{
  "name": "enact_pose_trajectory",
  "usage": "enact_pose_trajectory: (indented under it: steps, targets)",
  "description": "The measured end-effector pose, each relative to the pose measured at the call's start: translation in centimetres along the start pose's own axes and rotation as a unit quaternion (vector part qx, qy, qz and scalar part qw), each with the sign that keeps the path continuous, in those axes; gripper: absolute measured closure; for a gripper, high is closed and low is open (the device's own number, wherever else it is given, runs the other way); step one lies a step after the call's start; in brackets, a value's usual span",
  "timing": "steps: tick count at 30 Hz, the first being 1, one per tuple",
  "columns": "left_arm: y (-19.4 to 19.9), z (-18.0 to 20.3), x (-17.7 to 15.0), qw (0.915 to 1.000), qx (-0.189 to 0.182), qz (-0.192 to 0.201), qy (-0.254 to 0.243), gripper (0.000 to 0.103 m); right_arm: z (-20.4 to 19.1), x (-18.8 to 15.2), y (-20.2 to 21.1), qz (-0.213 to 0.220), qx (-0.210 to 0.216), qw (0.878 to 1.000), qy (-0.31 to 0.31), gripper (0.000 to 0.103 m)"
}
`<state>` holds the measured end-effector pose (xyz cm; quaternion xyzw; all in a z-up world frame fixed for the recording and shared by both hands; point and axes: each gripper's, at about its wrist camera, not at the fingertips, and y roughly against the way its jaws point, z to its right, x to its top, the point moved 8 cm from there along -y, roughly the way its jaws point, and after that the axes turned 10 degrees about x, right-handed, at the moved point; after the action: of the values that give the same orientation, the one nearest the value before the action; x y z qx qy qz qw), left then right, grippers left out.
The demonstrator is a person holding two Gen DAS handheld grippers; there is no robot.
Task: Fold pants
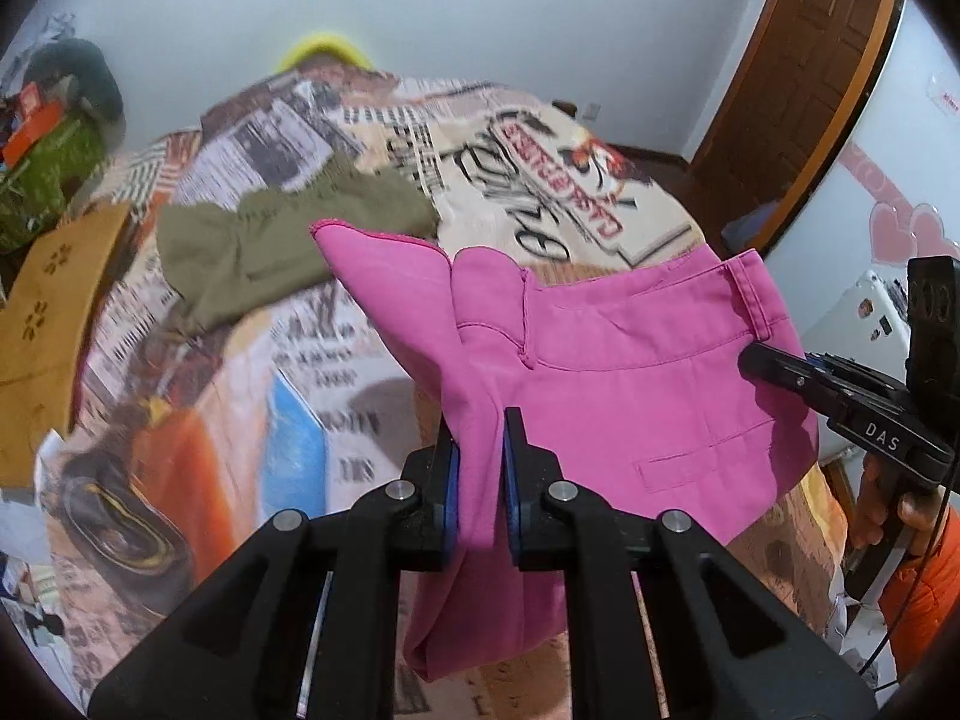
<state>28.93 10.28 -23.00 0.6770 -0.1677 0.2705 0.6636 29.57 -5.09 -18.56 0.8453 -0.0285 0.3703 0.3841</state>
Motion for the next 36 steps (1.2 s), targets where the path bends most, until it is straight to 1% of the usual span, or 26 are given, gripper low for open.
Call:
enact_pose_trajectory:
  steps: [5, 10, 16, 20, 28, 31, 33, 36]
  targets:
    - [0.6, -2.0, 2.2, 0.9997, 0.013, 0.023, 0.001, 0.091, -1.5, 2.4, -1.1, 0.012, 0.004, 1.000, 0.021, 0.091]
    - [-0.2, -5.0, 4.1, 0.9990, 0.027, 0.033, 0.013, 0.091, -2.7, 4.8, -3.4, 0.014, 0.010, 0.999, 0.041, 0.091]
    - [-2.6, -9.1, 6.2, 0.9973, 0.050, 0.042, 0.034, 0.091, -3.9, 7.5, -7.5, 0.006, 0.019, 0.998, 0.068, 0.091]
    - [-4.6, -12.4, 7.9, 0.9952, 0.065, 0.049, 0.055, 0.091, -4.7, 9.7, -11.1, 0.003, 0.023, 0.996, 0.082, 0.091]
    - [-8.6, -18.4, 11.1, 0.9902, 0.093, 0.053, 0.089, 0.091, -6.6, 13.0, -17.5, 0.002, 0.028, 0.995, 0.098, 0.091]
    - [-9.7, -20.2, 11.9, 0.9873, 0.101, 0.062, 0.107, 0.091, -6.9, 14.0, -19.4, 0.005, 0.029, 0.995, 0.098, 0.091]
    - [-10.6, -21.2, 12.3, 0.9854, 0.106, 0.069, 0.114, 0.091, -7.1, 14.7, -21.0, 0.014, 0.028, 0.995, 0.096, 0.091]
    - [-12.6, -22.6, 12.6, 0.9835, 0.121, 0.066, 0.117, 0.091, -7.2, 15.5, -23.0, 0.018, 0.029, 0.995, 0.092, 0.091]
